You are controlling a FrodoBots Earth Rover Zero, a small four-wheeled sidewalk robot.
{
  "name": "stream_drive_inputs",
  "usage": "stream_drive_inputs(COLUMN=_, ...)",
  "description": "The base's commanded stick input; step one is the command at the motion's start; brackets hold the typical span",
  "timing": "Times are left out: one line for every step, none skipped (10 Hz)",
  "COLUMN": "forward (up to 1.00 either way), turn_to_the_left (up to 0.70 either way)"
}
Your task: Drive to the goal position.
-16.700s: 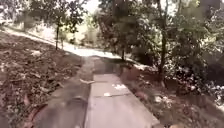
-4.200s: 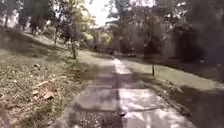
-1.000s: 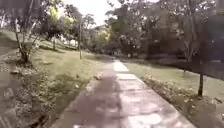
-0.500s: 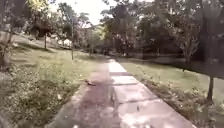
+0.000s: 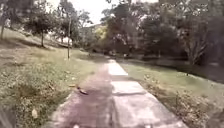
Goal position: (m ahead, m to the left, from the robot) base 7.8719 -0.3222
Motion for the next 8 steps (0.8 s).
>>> stream_drive_inputs(forward=1.00, turn_to_the_left=0.00)
stream_drive_inputs(forward=1.00, turn_to_the_left=0.00)
stream_drive_inputs(forward=1.00, turn_to_the_left=0.00)
stream_drive_inputs(forward=1.00, turn_to_the_left=0.00)
stream_drive_inputs(forward=1.00, turn_to_the_left=0.00)
stream_drive_inputs(forward=1.00, turn_to_the_left=0.00)
stream_drive_inputs(forward=1.00, turn_to_the_left=0.00)
stream_drive_inputs(forward=1.00, turn_to_the_left=0.00)
